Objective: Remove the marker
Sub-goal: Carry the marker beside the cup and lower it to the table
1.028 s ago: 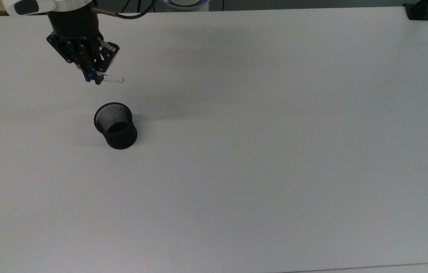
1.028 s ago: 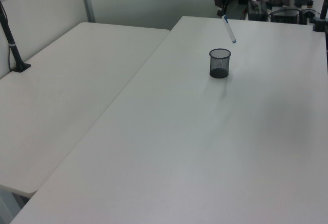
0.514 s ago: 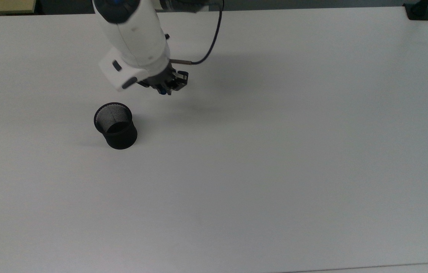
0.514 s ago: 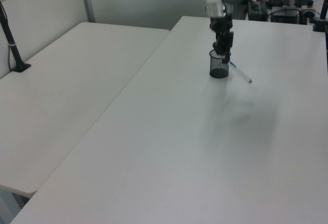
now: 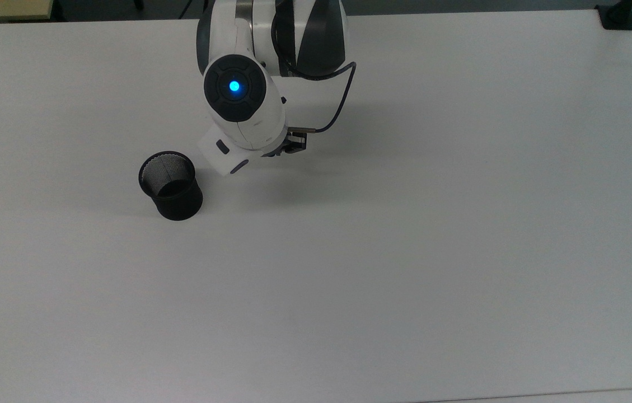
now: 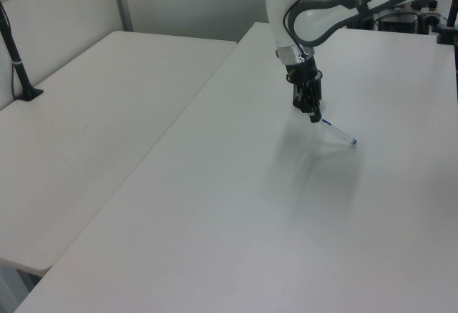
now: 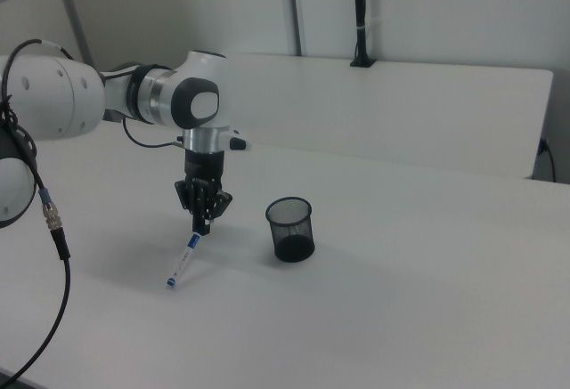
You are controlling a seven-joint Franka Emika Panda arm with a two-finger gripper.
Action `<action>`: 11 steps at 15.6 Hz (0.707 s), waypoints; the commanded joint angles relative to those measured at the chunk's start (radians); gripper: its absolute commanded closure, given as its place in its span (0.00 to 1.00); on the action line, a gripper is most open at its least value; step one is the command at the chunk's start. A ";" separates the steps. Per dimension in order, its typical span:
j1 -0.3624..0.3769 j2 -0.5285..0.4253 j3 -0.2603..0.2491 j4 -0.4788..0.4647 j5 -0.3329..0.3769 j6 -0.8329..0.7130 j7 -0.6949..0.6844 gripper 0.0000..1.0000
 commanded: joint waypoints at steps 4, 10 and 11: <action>0.028 0.000 -0.011 0.000 -0.016 -0.016 -0.012 0.46; 0.027 -0.072 -0.017 0.003 -0.054 -0.020 0.019 0.00; 0.025 -0.098 -0.020 0.003 -0.060 -0.020 0.019 0.00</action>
